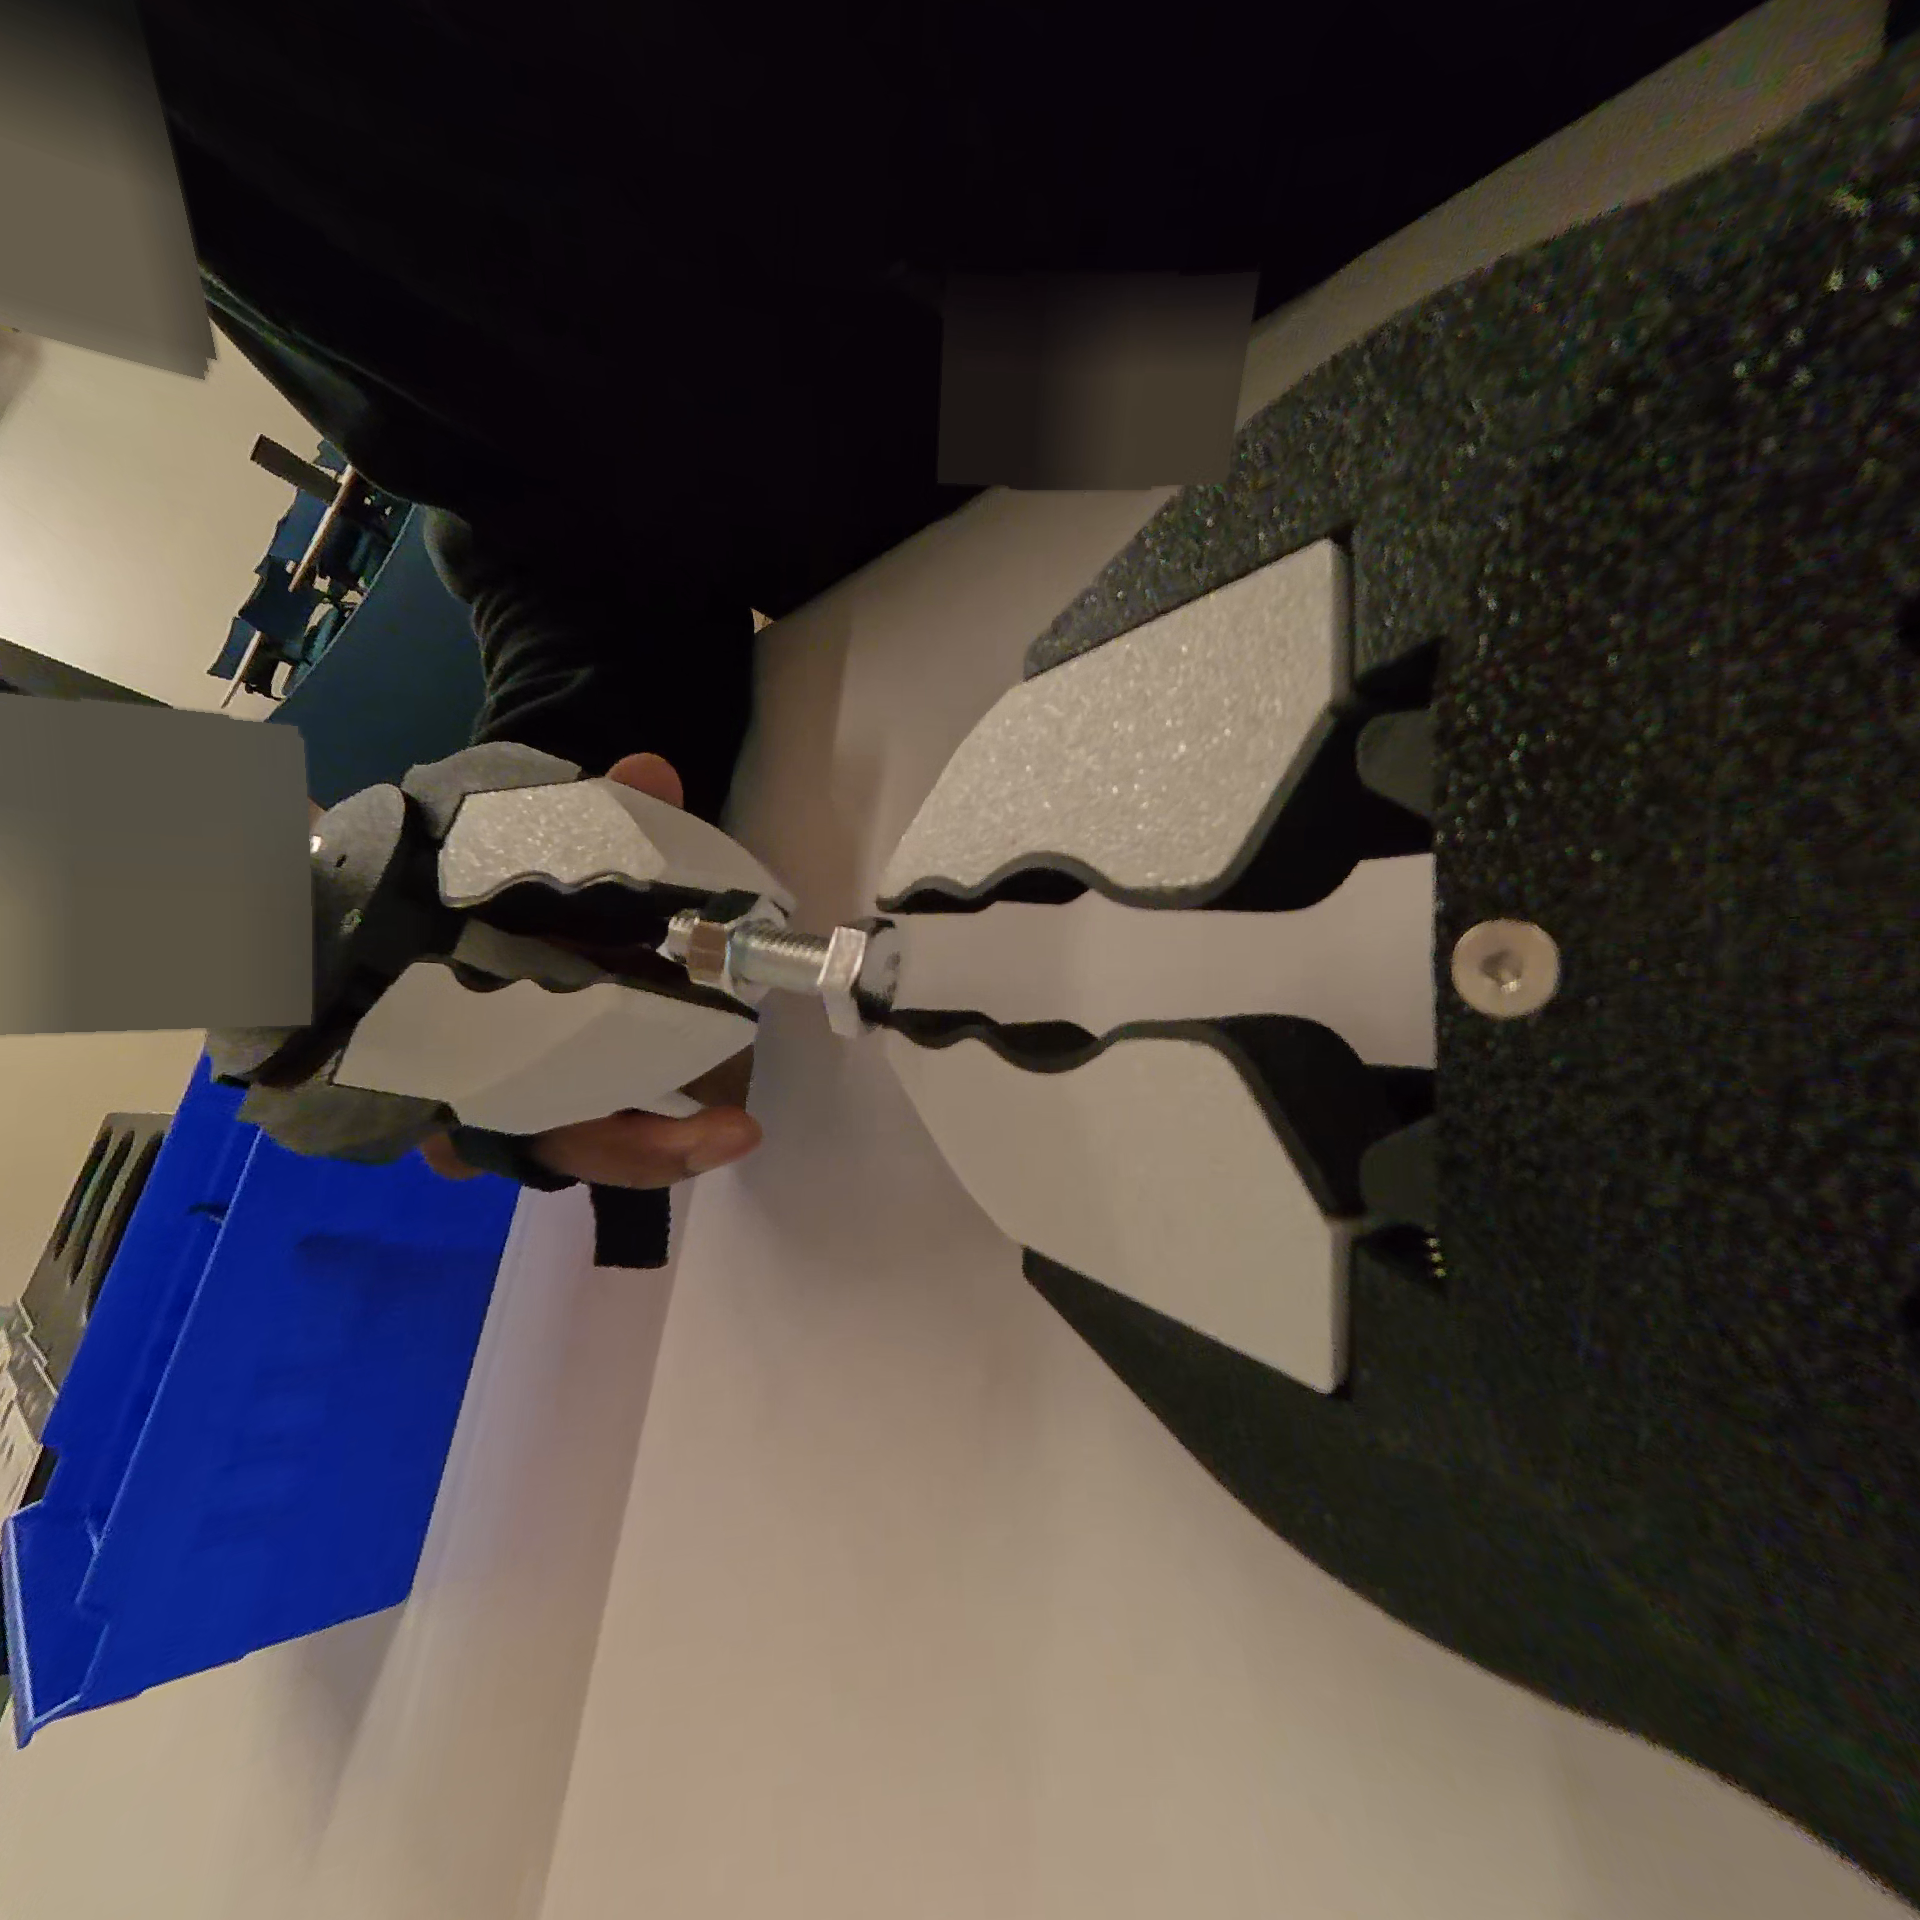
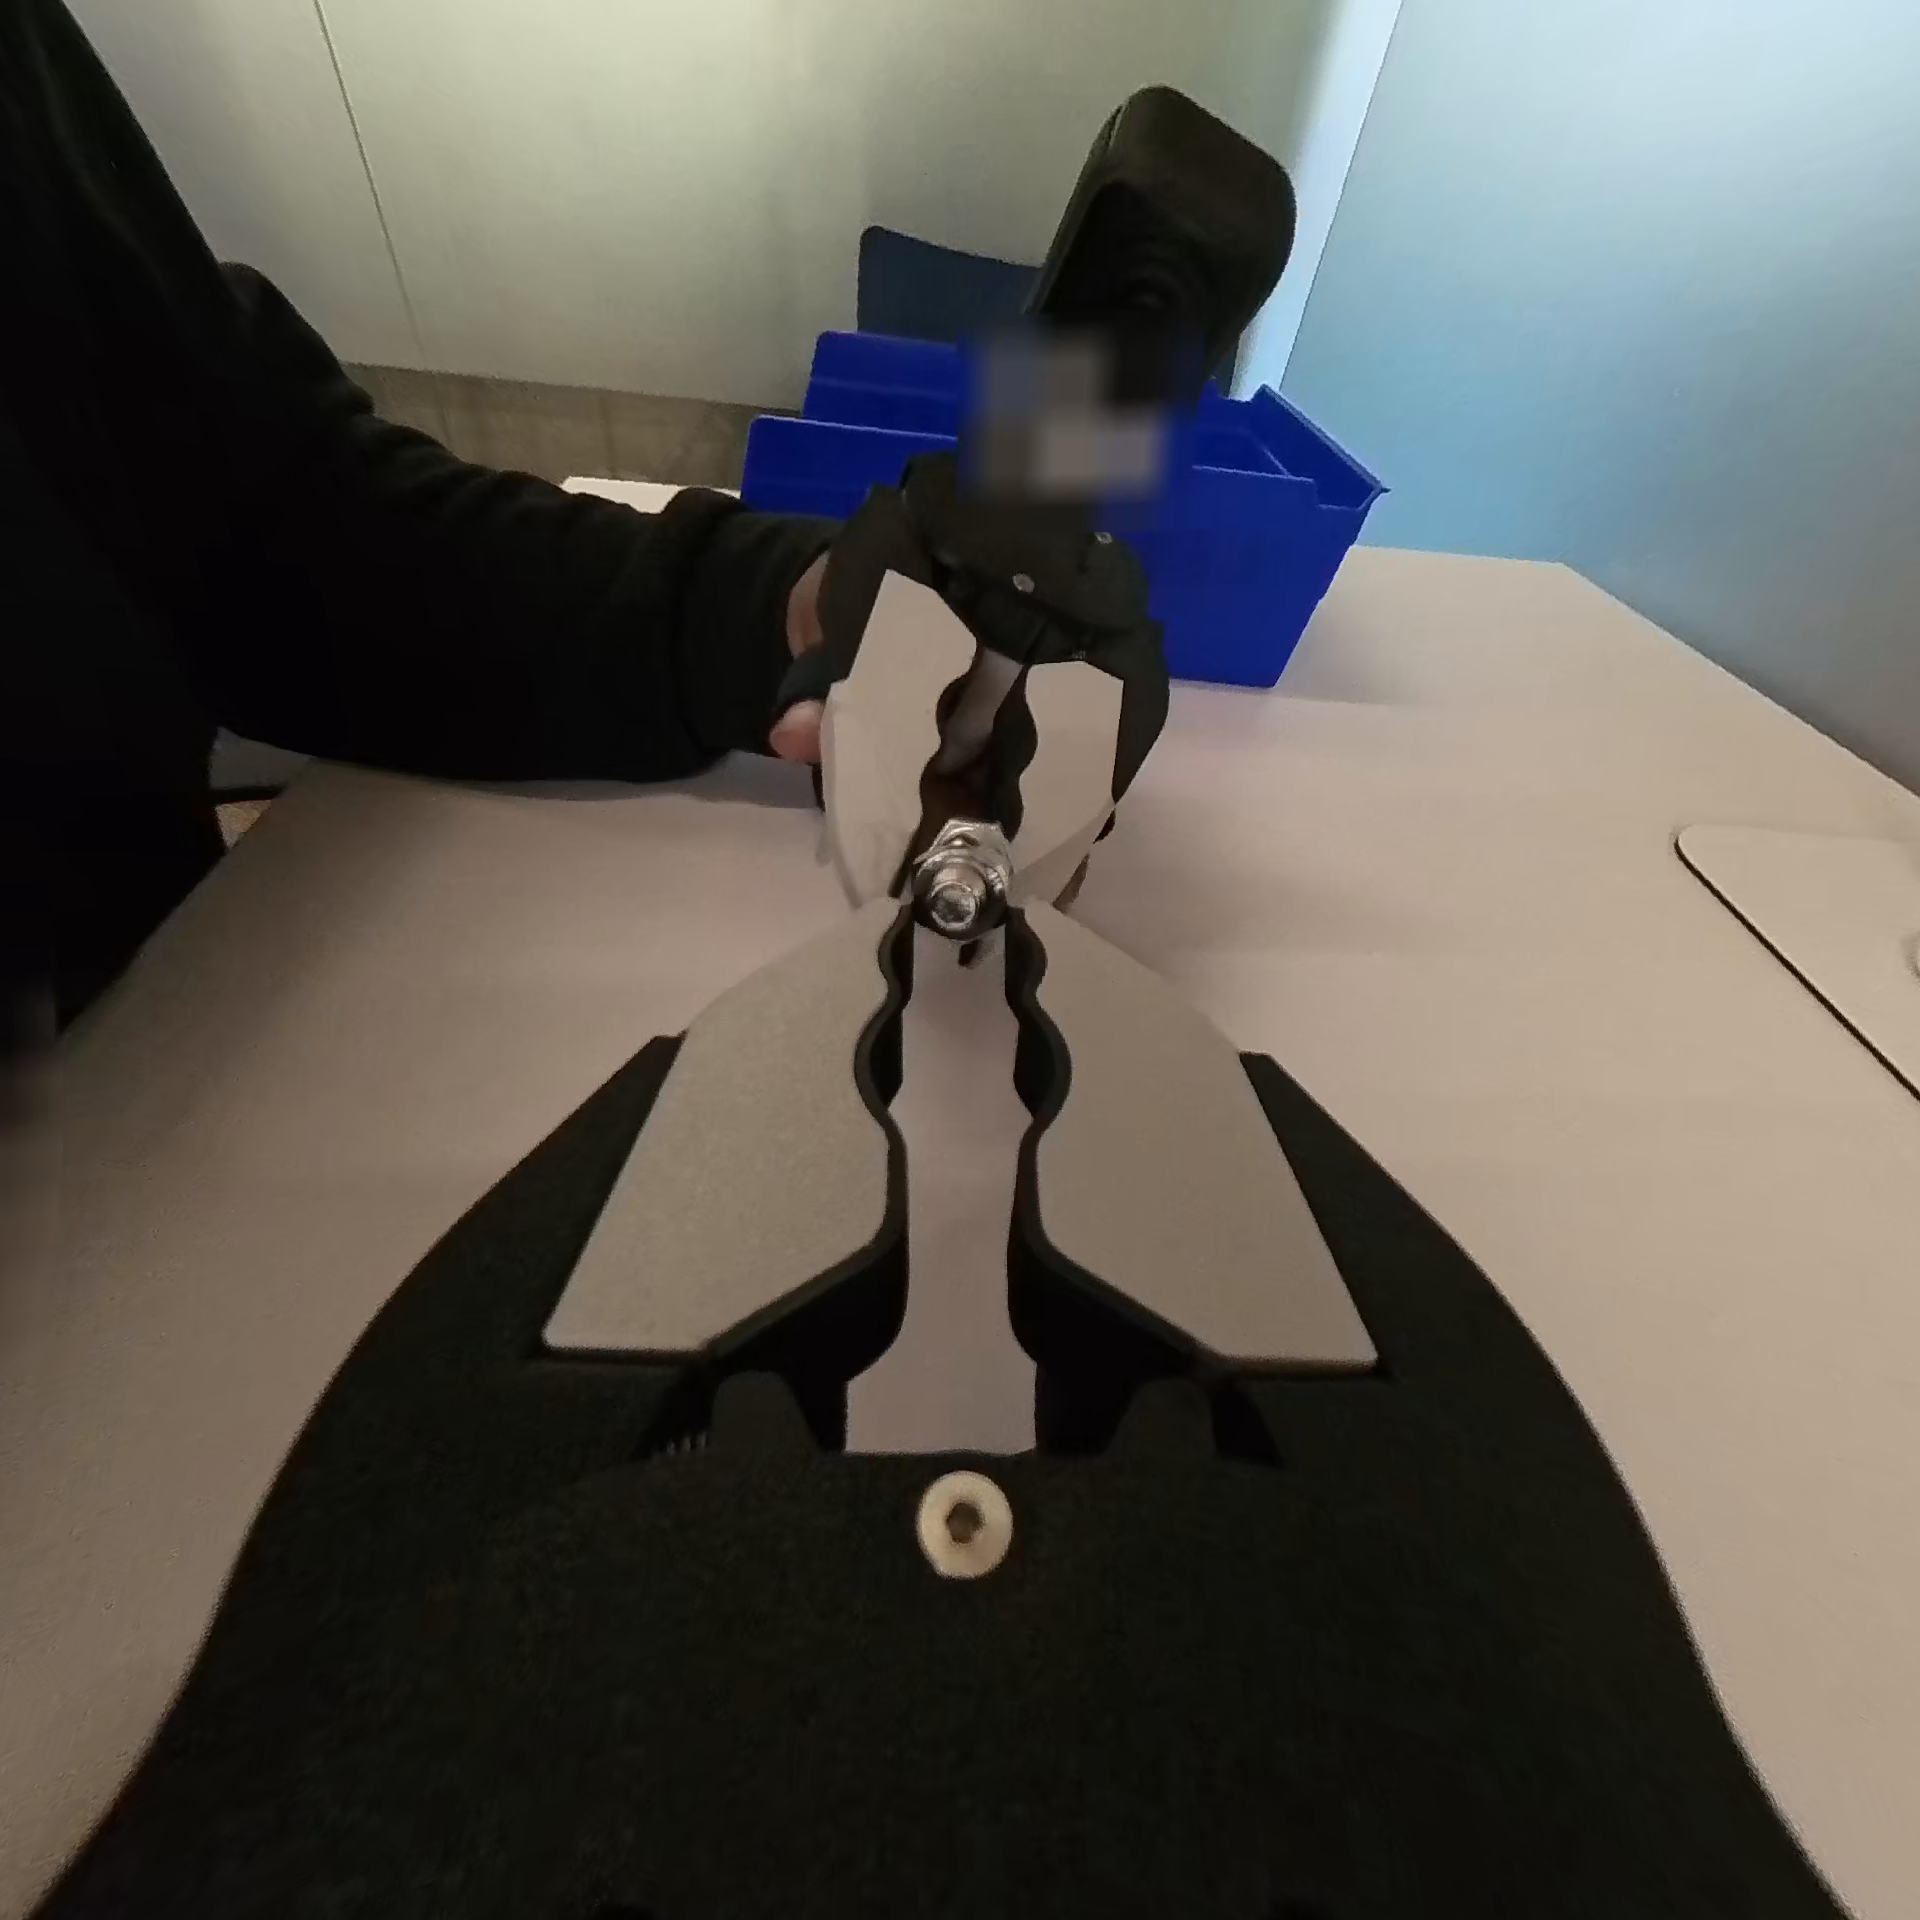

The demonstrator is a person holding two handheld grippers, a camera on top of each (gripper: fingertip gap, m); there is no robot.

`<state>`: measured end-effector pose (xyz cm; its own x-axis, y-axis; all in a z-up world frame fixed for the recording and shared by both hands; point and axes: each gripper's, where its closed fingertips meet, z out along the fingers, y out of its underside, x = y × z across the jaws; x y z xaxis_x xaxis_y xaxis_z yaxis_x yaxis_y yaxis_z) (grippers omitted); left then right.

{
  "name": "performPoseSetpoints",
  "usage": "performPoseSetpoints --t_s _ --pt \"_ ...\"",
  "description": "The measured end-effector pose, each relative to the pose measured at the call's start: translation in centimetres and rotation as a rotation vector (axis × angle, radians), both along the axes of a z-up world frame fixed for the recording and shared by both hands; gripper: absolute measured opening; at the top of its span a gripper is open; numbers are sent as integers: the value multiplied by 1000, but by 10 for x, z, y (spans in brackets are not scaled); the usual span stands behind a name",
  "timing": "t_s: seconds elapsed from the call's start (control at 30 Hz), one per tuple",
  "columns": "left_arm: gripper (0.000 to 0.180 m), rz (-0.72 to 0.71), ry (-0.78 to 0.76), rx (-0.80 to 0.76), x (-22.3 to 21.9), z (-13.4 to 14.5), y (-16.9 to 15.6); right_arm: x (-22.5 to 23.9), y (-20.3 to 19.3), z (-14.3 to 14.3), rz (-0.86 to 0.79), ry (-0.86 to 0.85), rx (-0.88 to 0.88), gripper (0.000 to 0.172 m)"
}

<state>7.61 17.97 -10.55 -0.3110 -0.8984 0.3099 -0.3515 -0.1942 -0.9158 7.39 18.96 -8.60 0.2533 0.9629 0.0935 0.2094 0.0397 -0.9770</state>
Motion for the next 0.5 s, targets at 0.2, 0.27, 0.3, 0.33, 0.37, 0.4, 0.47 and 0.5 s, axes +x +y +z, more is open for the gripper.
performPoseSetpoints --t_s 0.2,0.27,0.3,0.33,0.37,0.4,0.47,0.5 --pt "24 4 1 4 1 0 0 -3 -2 -1 15 8 0 16" --pt "20 -4 -9 9 0 1 -1 -4 -3 -1 16 9 -1 16" --pt "20 -4 -12 12 0 1 -1 -4 -3 -1 18 11 -3 16" --pt "20 -3 -13 13 0 1 -1 -4 -3 -1 19 13 -5 16" --pt "20 -3 -13 14 0 1 -1 -4 -3 -2 19 13 -6 16" --pt "20 -2 -15 14 1 1 -1 -4 -2 -2 18 10 -6 16" --pt "21 3 -23 15 1 2 -1 -4 -2 -4 14 -2 -1 16" --pt "22 4 -24 15 0 2 0 -4 -2 -5 13 -6 1 16"
